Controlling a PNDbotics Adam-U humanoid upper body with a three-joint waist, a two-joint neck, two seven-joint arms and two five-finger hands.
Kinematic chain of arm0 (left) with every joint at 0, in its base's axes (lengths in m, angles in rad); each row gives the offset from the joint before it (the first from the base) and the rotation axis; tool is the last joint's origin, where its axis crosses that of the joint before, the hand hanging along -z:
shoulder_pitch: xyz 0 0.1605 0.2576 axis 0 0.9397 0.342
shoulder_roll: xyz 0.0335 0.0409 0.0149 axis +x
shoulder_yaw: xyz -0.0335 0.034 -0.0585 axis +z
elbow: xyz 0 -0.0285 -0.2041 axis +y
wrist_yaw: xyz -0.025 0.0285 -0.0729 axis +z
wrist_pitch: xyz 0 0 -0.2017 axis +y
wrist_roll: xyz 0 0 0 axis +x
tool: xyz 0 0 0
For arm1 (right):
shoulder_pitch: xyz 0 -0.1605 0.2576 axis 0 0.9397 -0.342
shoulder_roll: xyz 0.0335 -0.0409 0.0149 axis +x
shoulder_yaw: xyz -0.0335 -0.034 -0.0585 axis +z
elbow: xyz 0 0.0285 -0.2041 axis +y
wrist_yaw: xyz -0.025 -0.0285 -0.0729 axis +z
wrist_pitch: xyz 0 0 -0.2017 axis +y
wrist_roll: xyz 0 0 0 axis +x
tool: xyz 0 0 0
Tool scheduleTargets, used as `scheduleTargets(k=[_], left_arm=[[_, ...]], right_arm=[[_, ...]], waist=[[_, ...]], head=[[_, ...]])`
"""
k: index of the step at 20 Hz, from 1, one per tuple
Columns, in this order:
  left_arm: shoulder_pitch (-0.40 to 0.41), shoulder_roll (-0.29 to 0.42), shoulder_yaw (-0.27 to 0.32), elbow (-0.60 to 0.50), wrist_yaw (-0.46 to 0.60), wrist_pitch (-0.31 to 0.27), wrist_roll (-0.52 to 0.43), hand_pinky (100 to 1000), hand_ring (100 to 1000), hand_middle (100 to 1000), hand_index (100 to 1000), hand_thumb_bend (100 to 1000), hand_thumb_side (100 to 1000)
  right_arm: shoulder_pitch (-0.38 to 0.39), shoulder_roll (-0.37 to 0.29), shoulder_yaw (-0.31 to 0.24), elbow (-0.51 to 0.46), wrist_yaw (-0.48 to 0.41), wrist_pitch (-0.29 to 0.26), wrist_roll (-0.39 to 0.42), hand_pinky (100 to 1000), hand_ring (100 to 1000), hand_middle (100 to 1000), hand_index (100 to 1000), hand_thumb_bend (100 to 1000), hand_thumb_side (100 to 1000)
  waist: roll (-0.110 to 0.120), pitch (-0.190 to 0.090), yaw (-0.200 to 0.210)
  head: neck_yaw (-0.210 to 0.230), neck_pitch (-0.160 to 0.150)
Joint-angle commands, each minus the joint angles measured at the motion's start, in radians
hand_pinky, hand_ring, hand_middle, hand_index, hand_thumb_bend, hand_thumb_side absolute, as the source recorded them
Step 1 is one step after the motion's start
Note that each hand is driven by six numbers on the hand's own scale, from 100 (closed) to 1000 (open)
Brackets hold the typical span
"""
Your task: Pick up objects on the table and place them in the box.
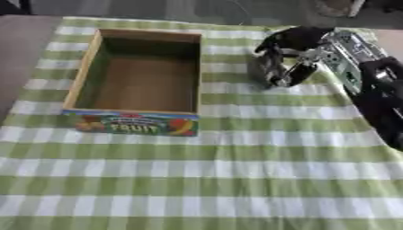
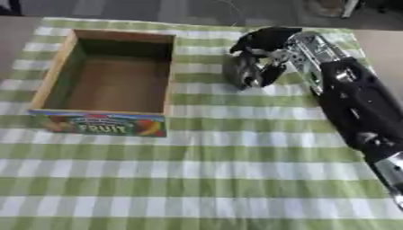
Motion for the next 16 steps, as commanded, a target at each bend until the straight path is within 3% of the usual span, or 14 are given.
scheduleTargets(k=[1, 11, 16], left_arm=[[-0.008, 0.013, -0.002, -0.012, -0.006, 0.001, -0.002, 294, 338, 620, 371, 100, 762], [-0.009, 0.012, -0.001, -0.013, -0.007, 0.001, -0.003, 294, 337, 620, 370, 100, 763], [-0.009, 0.012, 0.000, -0.012, -0.007, -0.001, -0.002, 294, 337, 620, 369, 100, 762]], right_arm=[[-0.024, -0.015, -0.002, -0.004, 0.008, -0.003, -0.010, 897, 932, 833, 882, 227, 327], [-0.023, -0.007, 0.001, 0.011, 0.028, -0.007, -0.011, 887, 912, 789, 824, 247, 256], [-0.022, 0.000, -0.002, 0.019, 0.029, -0.010, -0.011, 868, 884, 712, 762, 216, 219]], waist=[[0.001, -0.016, 0.002], [0.000, -0.012, 0.007], [0.001, -0.009, 0.009]], head=[[0.002, -0.010], [0.000, -0.016], [-0.003, -0.017]])
